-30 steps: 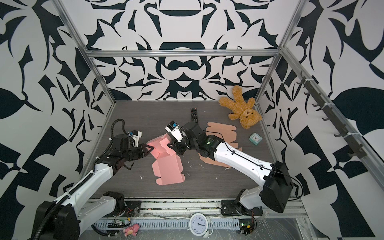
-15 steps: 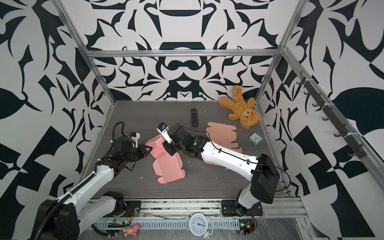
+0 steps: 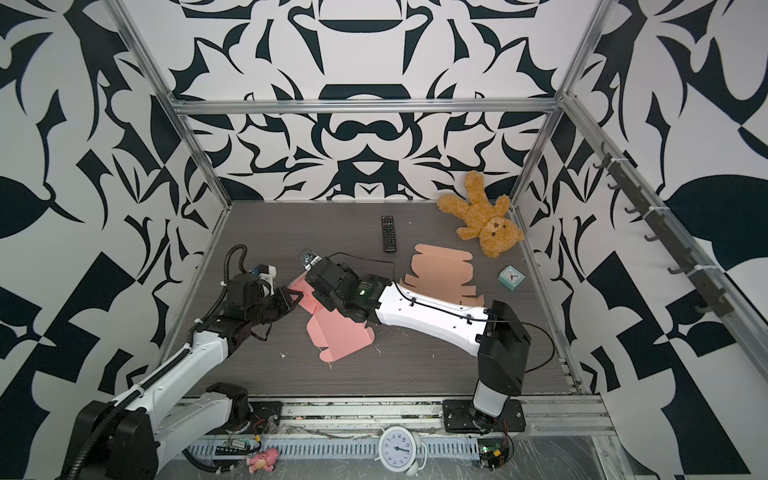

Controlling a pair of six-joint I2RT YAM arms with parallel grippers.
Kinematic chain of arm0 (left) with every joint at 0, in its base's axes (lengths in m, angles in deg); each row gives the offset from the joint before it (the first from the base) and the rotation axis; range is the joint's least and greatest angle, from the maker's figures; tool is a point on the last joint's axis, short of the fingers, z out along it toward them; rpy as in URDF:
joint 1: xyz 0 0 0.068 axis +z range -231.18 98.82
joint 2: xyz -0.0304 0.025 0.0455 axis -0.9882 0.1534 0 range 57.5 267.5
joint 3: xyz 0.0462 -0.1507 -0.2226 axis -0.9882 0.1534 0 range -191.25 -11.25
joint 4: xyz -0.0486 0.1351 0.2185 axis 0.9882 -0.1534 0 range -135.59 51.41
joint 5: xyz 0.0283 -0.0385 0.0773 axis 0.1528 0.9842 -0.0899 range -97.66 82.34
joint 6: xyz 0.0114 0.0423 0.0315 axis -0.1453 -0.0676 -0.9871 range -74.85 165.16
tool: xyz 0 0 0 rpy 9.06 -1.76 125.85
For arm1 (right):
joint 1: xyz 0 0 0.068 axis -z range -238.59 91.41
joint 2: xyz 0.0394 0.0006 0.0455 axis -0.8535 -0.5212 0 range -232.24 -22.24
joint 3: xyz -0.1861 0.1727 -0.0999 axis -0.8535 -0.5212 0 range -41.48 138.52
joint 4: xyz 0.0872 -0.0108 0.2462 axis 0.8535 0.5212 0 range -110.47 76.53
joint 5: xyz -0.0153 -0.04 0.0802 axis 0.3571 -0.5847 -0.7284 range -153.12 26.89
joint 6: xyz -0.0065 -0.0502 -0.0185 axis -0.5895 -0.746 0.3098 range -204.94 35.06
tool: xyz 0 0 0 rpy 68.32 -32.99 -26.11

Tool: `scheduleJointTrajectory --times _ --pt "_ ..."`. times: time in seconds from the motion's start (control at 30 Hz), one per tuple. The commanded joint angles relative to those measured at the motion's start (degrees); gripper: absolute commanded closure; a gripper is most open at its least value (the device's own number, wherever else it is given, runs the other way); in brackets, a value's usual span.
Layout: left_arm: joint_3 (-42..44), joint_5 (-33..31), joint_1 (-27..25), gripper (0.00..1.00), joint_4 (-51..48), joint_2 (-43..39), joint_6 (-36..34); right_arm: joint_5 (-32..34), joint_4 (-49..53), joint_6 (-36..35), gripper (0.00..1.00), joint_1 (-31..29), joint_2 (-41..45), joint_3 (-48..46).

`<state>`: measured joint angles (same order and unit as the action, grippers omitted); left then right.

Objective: Fold the paper box

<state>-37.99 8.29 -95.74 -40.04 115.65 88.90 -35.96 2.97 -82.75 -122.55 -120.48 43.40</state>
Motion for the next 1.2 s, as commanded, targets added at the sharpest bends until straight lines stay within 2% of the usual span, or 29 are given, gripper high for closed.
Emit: scheduleJointTrajectory --times 0.0,0.27,0.4,0.57,0.67,0.87,1.07,1.17 --pt "0.2 -0.3 -0.4 0.88 2.4 -0.7 2.7 8.7 3.1 -1.7 0.62 -1.6 -1.7 4.6" --pt "-0.8 0.3 -1.0 0.88 2.6 -1.8 3.5 16.1 6.0 -2.8 0.66 -2.5 -5.5 8.9" --pt "-1.4 1.1 -1.1 0.88 2.6 -1.7 3.9 18.6 7.0 -3.5 0.79 -2.7 -6.7 11.2" --pt "-2.5 1.4 -1.2 0.89 2.9 -1.5 4.9 22.2 9.4 -4.5 0.83 -3.2 -9.0 15.1" --pt "-3.3 1.7 -1.5 0.89 2.9 -1.4 5.4 23.4 9.6 -4.8 0.83 -3.4 -9.7 16.0" --pt "-4.1 1.8 -1.9 0.89 2.8 -1.8 5.9 25.8 8.3 -6.0 0.75 -3.4 -10.5 16.6" --pt "-4.4 2.0 -2.4 0.89 3.0 -1.4 5.9 26.9 7.6 -6.4 0.77 -2.8 -10.4 16.2" --pt "-4.4 1.9 -2.7 0.89 3.3 -1.2 6.1 27.0 7.5 -6.5 0.85 -2.1 -10.4 15.6"
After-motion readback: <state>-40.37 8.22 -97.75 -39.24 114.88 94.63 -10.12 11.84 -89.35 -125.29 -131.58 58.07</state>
